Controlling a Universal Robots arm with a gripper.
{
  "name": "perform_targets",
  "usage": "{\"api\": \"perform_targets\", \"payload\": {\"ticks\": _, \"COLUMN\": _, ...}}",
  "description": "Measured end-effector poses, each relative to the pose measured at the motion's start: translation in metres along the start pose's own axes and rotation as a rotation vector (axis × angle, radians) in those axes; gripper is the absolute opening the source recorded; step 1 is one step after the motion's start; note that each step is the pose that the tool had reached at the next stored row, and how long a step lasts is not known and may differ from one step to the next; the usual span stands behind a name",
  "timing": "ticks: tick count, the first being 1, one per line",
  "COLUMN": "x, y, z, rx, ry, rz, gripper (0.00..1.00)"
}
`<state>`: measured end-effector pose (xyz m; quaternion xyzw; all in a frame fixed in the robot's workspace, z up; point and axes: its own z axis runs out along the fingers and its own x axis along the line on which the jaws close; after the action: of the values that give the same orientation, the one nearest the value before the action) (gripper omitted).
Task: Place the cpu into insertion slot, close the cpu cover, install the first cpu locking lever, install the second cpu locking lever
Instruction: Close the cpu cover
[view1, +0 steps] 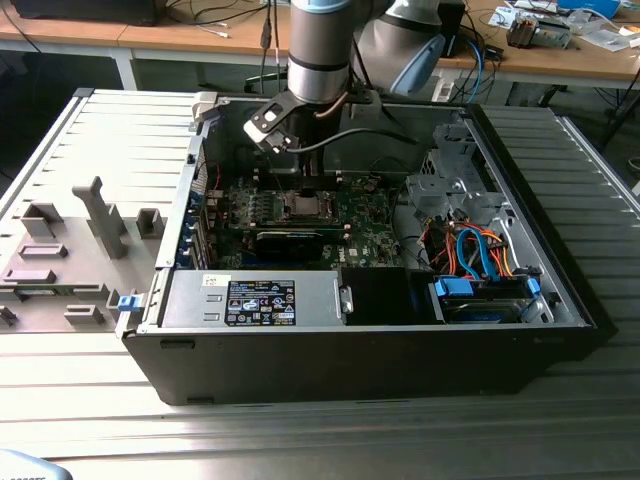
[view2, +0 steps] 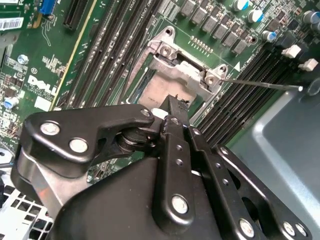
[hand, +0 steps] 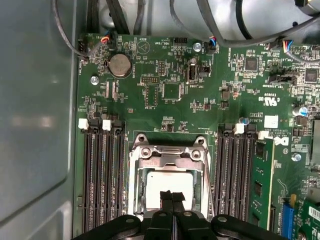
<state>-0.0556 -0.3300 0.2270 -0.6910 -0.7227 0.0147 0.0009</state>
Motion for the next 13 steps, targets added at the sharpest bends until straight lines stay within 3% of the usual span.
{"api": "perform_targets", "payload": {"ticks": 13, "x": 0.0005, "y": -0.0069, "z": 0.0084, "rx": 0.0000, "ry": 0.0000, "rz": 0.000, "gripper": 0.11}}
